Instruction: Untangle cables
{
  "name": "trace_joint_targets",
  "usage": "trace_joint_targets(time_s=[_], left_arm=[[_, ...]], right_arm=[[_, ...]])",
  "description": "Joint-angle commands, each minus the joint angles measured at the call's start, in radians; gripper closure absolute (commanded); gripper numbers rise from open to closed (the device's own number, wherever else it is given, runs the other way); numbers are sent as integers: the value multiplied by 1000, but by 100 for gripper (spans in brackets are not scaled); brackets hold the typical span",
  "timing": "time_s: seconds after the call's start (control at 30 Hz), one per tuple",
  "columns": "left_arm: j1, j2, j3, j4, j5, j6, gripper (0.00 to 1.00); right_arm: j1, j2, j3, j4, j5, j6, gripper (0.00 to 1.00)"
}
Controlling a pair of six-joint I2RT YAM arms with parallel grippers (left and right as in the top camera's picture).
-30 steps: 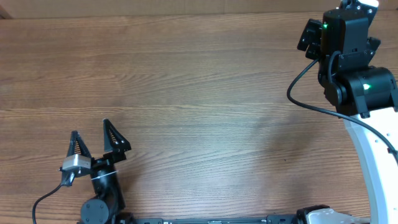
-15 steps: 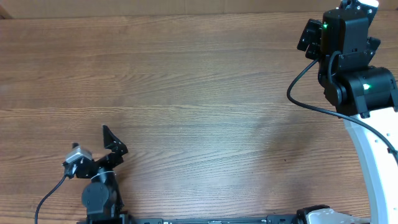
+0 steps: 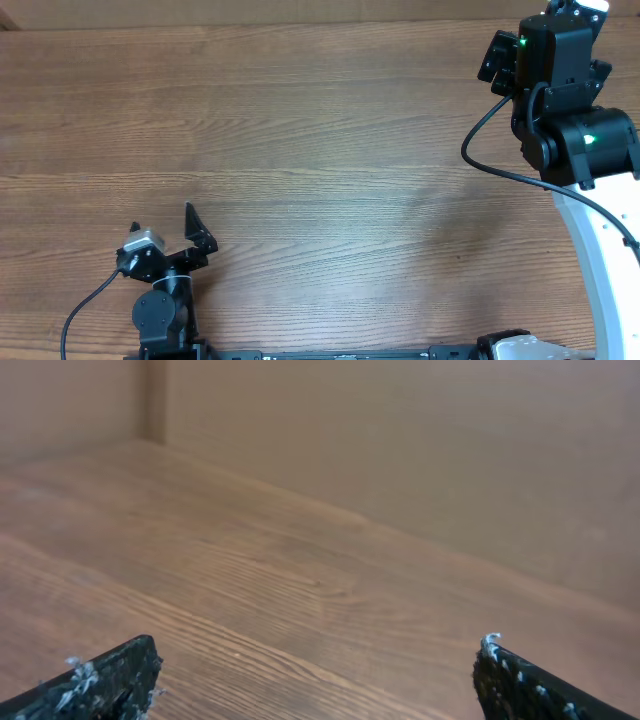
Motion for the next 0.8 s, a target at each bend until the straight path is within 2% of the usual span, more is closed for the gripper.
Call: trace_joint_targets(time_s=[0.0, 0.23, 0.77], left_arm=[[-14, -10, -2, -11, 81, 138, 0], [-14, -10, -2, -16, 139, 290, 0], [-59, -10, -2, -15, 142, 293, 0]], right_arm=[[-3, -1, 0, 5, 13, 4, 0], [-3, -1, 0, 5, 13, 4, 0], [-3, -1, 0, 5, 13, 4, 0]])
